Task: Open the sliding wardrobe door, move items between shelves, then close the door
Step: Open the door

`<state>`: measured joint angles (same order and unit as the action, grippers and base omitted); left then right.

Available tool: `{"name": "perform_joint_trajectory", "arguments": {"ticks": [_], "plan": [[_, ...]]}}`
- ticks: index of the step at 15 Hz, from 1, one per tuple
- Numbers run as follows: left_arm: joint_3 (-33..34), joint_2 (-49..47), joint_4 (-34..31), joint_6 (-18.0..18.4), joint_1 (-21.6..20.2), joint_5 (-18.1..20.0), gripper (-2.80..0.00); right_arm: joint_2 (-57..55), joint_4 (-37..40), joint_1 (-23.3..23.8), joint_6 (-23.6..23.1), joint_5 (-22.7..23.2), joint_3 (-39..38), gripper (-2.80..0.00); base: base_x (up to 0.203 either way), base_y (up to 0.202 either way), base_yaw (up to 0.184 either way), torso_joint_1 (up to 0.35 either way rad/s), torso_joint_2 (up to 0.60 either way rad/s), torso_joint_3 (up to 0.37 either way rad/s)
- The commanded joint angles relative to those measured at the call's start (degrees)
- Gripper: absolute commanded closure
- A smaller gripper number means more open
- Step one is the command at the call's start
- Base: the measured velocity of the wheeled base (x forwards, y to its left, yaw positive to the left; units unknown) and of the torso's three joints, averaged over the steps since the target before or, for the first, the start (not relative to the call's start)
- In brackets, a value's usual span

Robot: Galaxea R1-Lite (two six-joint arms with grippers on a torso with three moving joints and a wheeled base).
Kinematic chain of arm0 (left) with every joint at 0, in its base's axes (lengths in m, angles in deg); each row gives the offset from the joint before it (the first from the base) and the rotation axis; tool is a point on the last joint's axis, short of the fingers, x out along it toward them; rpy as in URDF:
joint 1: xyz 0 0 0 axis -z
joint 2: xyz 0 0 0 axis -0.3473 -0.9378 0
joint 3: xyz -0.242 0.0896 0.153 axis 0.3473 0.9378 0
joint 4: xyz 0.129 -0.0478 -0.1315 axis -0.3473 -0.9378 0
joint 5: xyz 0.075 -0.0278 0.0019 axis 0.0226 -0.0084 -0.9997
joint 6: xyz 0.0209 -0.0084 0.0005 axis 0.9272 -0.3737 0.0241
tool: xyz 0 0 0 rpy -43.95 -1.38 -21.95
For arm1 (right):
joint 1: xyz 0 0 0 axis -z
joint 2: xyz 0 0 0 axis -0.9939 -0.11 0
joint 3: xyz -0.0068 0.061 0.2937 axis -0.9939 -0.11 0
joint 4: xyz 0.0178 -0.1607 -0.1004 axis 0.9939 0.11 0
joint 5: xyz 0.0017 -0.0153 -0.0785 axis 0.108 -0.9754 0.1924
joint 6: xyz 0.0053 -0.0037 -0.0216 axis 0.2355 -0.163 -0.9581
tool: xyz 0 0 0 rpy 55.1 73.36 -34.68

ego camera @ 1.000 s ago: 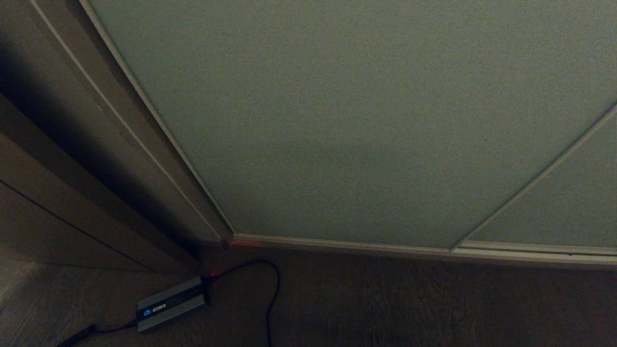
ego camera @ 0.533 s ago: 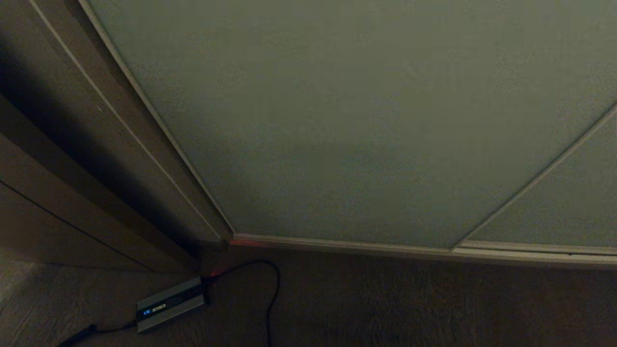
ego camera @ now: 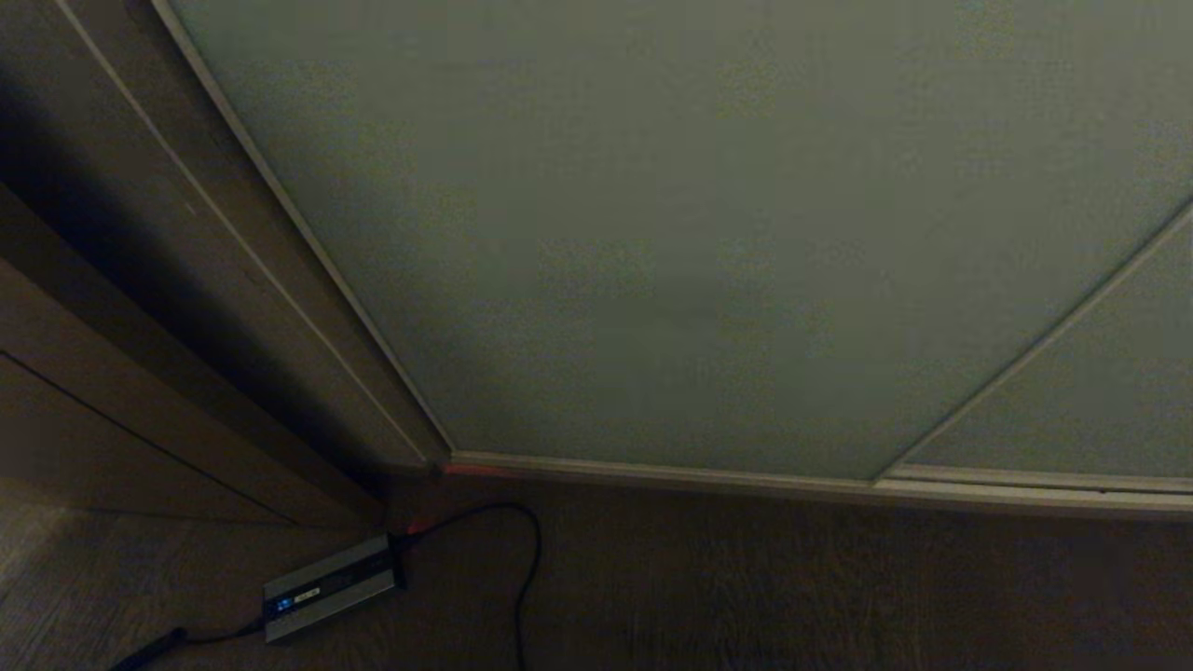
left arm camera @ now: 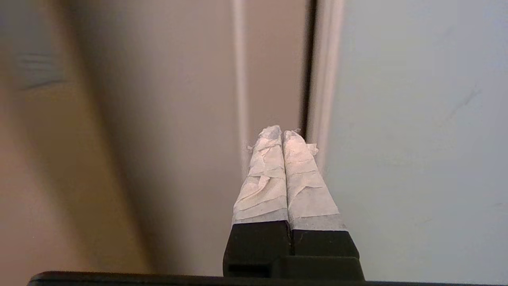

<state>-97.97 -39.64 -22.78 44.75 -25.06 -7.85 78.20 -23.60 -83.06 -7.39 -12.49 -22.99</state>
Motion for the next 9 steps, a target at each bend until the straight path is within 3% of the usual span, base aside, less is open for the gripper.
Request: {"name": "perform_joint_trajectory", "arguments": {"ticks": [1, 4, 9], "plan": [[-3.6, -4.9, 0.3, 0.0, 0.7, 0.5, 0.0, -0.1, 0.0, 0.0, 0.0, 0.0, -0.3, 0.0, 0.0, 0.0, 0.0, 0.0, 0.0, 0.0], [-6.7, -7.9, 0.2, 0.0, 1.8, 3.2, 0.0, 0.0, 0.0, 0.0, 0.0, 0.0, -0.3, 0.0, 0.0, 0.0, 0.0, 0.0, 0.0, 0.0], [-17.0, -13.9, -2.6, 0.0, 1.8, 3.2, 0.0, -0.1, 0.0, 0.0, 0.0, 0.0, -0.3, 0.0, 0.0, 0.0, 0.0, 0.0, 0.0, 0.0]]}}
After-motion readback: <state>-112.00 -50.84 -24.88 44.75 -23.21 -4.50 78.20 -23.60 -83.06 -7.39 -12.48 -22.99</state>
